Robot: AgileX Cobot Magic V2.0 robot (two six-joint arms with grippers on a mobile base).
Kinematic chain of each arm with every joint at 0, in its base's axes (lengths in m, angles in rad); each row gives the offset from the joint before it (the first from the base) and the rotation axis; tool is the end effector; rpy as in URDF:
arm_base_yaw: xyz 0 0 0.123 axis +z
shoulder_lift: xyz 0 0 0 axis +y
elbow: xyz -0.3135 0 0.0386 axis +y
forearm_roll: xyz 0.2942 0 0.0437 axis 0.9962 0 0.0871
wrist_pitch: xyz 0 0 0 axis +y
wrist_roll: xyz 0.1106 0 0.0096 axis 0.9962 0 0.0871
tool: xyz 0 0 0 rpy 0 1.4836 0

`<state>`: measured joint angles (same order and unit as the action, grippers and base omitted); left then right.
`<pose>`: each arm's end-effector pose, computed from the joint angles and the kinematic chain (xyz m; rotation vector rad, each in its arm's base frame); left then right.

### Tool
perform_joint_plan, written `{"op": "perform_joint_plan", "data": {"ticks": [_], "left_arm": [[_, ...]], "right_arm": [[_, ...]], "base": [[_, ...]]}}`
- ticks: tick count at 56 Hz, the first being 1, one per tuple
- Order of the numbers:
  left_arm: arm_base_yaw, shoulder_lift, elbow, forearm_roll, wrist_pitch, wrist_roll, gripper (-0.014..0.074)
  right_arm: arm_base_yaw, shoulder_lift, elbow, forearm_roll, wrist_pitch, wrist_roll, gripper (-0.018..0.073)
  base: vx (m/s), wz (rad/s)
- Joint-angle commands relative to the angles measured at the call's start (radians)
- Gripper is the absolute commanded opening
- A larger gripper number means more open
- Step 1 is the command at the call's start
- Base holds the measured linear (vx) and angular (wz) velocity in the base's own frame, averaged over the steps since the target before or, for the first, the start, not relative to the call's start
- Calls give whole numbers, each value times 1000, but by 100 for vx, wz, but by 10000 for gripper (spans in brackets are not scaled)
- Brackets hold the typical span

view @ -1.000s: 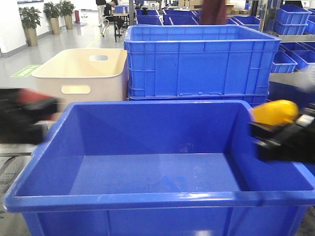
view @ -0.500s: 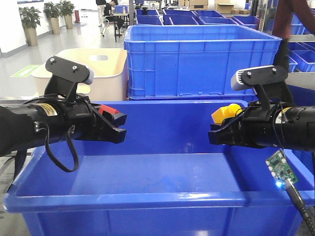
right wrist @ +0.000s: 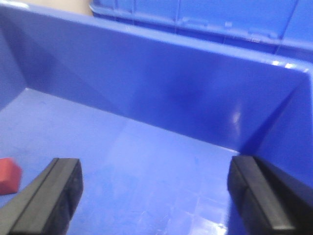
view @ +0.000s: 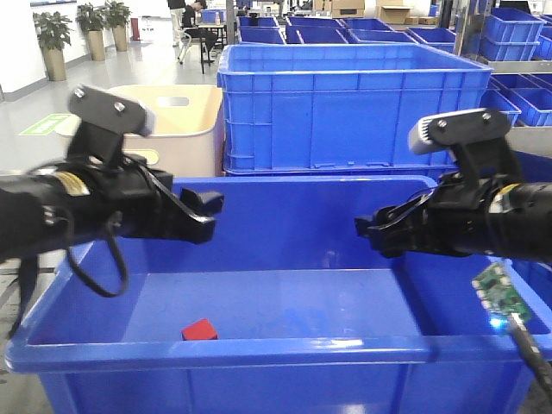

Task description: Pick red and yellow blocks into blue bin

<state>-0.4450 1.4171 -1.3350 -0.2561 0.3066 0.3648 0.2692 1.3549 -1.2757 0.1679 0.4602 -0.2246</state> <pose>0.3510 -0.1768 0.4262 0.5731 1.7826 -0.2958 0.3517 0.1056 0.4099 -0.3916 1.9834 0.1989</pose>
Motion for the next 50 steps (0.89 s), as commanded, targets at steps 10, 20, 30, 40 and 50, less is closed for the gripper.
{"op": "perform_joint_plan", "data": {"ticks": [10, 20, 30, 40, 50], "left_arm": [[1, -214, -39, 18, 177, -7, 176], [1, -352, 63, 26, 255, -9, -7], [1, -546, 382, -26, 136, -10, -1], [1, -678, 594, -81, -20, -8, -1], [1, -728, 649, -81, -10, -8, -1]], "right_arm": [[1, -231, -38, -44, 79, -13, 132], [0, -424, 96, -51, 51, -9, -16], [0, -663, 380, -82, -15, -10, -13], [0, -797, 578, -81, -164, -10, -10], [0, -824, 641, -76, -174, -10, -10]], "base": [[0, 0], [0, 0], [0, 0], [0, 0], [0, 0]]}}
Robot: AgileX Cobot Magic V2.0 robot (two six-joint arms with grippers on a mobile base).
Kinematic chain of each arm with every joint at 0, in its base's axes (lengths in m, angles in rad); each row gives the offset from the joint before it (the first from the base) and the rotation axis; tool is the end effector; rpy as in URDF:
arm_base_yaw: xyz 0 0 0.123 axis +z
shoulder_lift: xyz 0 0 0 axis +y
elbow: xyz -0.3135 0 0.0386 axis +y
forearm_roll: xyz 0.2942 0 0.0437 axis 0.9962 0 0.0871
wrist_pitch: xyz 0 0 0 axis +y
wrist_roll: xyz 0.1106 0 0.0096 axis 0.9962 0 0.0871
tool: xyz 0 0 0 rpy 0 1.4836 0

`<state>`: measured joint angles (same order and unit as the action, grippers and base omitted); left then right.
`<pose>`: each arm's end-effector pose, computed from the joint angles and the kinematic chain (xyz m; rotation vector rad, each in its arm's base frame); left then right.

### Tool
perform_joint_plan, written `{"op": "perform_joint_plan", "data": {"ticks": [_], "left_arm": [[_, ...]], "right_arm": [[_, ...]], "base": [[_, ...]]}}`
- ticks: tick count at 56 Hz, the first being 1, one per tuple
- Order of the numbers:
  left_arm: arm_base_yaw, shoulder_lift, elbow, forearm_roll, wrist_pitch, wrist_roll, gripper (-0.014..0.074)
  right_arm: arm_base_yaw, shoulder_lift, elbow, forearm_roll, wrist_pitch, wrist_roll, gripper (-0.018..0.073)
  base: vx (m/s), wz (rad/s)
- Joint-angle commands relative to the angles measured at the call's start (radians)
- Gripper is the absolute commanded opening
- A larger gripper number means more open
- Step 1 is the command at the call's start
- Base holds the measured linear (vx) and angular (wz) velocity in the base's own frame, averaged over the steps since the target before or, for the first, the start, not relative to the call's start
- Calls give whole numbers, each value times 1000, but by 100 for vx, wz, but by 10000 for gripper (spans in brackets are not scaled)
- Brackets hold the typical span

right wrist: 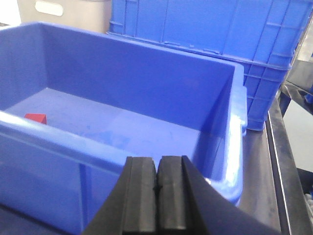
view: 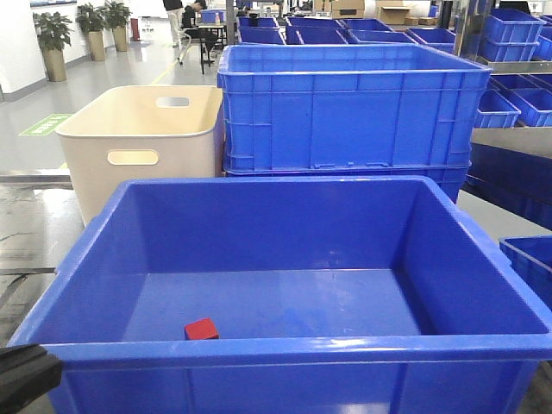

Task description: Pick red and yellow blocks into blue bin

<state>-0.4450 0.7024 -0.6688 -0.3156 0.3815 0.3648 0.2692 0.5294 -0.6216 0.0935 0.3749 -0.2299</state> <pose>0.1625 -0.0917 0.3550 0.5603 1.8110 -0.3649 0.1404 0.0427 0.3638 -0.3856 1.7237 0.1219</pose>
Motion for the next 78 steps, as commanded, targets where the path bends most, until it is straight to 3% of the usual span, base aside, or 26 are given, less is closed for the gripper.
{"op": "perform_joint_plan", "data": {"ticks": [1, 27, 34, 46, 57, 64, 72, 78], "left_arm": [[1, -14, -17, -21, -78, -8, -1], [1, -14, -15, -18, -75, -8, -1], [12, -51, 23, 95, -155, -10, -1], [155, -345, 345, 131, -419, -144, -1], [319, -688, 642, 131, -423, -231, -1], [350, -715, 676, 166, -352, -241, 0], [350, -711, 680, 228, -352, -241, 0], [350, -711, 679, 227, -357, -241, 0]], "right_arm": [[0, 1, -14, -2, -77, -5, -10], [0, 3, -15, -2, -36, -5, -10], [0, 3, -15, -2, -38, -5, -10], [0, 3, -15, 0, -37, -5, -10], [0, 3, -15, 0, -37, -5, -10], [0, 3, -15, 0, -33, -5, -10], [0, 4, -15, 0, -34, -5, -10], [0, 4, -15, 0, -33, -5, -10]], "base": [[0, 0], [0, 0], [0, 0], [0, 0], [0, 0], [0, 0], [0, 0], [0, 0]]}}
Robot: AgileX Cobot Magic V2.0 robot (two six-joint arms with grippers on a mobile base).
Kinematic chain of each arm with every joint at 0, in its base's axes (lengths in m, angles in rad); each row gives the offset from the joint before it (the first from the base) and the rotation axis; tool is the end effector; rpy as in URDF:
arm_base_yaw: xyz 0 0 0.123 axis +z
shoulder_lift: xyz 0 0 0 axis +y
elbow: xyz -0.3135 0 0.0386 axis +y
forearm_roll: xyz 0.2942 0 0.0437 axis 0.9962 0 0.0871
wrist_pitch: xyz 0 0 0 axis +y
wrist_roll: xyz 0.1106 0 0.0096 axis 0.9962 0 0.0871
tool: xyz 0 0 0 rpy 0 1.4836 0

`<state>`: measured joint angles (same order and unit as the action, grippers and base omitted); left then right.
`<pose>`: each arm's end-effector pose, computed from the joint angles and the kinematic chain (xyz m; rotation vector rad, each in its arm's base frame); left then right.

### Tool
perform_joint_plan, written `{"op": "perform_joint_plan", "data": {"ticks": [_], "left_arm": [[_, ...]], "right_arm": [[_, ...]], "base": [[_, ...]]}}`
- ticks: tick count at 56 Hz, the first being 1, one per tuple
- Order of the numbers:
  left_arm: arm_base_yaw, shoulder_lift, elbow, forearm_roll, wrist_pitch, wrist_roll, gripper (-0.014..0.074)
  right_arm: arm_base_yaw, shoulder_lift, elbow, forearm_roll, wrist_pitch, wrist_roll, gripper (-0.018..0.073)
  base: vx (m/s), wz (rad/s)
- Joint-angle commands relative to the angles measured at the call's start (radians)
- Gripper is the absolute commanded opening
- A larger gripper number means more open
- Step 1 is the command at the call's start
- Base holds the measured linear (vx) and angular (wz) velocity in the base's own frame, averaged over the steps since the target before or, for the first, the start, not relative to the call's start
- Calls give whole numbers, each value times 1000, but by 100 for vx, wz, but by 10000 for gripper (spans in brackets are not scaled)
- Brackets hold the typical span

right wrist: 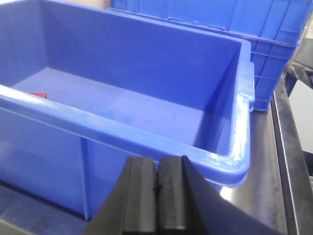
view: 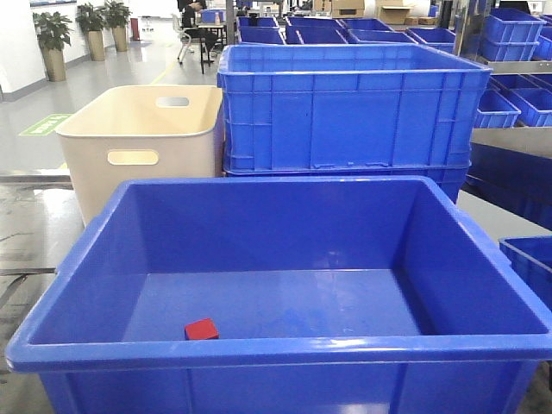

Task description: Pick red and yellow blocks into blue bin

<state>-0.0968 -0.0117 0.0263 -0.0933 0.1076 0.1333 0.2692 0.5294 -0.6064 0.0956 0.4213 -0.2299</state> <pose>0.0913 -0.0100 0.1934 0.1179 1.6012 -0.0517 0.1398 0.0431 0.3527 -0.4006 1.7833 0.1249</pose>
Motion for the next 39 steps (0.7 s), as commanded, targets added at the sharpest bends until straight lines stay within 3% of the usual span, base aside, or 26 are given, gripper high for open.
{"op": "perform_joint_plan", "data": {"ticks": [1, 39], "left_arm": [[2, 3, -16, 5, -84, -10, 0], [2, 3, -16, 5, -84, -10, 1]], "right_arm": [[0, 4, -30, -2, -80, -5, -10], [0, 4, -30, -2, -84, -5, -10]], "base": [[0, 0], [0, 0]]}}
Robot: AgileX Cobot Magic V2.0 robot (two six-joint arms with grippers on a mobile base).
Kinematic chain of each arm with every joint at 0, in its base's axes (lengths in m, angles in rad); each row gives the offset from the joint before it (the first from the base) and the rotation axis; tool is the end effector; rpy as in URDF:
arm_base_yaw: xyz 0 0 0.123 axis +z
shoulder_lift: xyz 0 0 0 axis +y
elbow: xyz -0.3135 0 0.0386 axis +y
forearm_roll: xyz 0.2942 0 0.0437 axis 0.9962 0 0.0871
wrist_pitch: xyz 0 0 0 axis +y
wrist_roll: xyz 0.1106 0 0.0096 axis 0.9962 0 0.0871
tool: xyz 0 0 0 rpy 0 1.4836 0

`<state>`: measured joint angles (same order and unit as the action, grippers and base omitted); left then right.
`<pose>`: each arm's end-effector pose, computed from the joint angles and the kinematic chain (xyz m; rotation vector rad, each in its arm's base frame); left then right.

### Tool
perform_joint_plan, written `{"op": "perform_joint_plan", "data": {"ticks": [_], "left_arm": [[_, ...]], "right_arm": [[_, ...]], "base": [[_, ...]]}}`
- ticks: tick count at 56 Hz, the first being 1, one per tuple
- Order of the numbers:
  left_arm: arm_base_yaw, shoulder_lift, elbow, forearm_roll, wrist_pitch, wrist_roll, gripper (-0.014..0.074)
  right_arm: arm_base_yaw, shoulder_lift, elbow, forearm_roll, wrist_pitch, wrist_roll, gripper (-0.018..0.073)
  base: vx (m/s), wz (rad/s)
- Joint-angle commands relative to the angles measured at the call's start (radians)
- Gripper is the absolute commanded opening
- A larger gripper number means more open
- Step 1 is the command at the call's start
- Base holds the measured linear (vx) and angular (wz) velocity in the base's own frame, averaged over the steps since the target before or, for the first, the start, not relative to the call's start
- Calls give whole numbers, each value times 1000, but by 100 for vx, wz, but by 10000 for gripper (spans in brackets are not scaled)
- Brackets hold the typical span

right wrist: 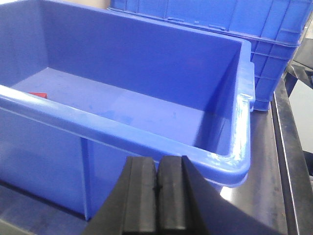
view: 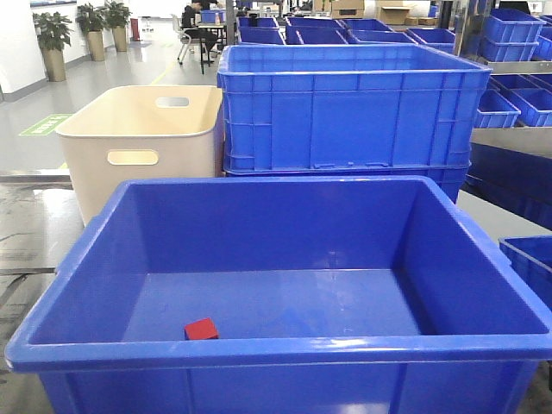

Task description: Pick red and yellow blocks into blue bin

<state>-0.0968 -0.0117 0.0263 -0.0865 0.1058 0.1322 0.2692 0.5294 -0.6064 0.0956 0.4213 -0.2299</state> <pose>0.0913 -0.0099 0.1936 0.1216 1.5992 -0.0466 0.1398 0.0431 0.3527 -0.4006 1.7833 0.1249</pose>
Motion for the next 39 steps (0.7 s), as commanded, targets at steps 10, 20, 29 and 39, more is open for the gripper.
{"op": "perform_joint_plan", "data": {"ticks": [10, 20, 29, 39], "left_arm": [[2, 3, -16, -2, -82, -8, 1], [2, 3, -16, -2, -82, -8, 1], [2, 3, -16, -2, -82, -8, 1], [2, 3, -16, -2, -82, -8, 2]], "right_arm": [[0, -10, 64, 9, -189, 24, -10], [-56, -147, 405, -5, -612, 99, -10], [-224, -282, 558, -6, -629, 166, -10], [-323, -456, 617, -15, -464, 171, -10]], "base": [[0, 0], [0, 0], [0, 0], [0, 0]]}}
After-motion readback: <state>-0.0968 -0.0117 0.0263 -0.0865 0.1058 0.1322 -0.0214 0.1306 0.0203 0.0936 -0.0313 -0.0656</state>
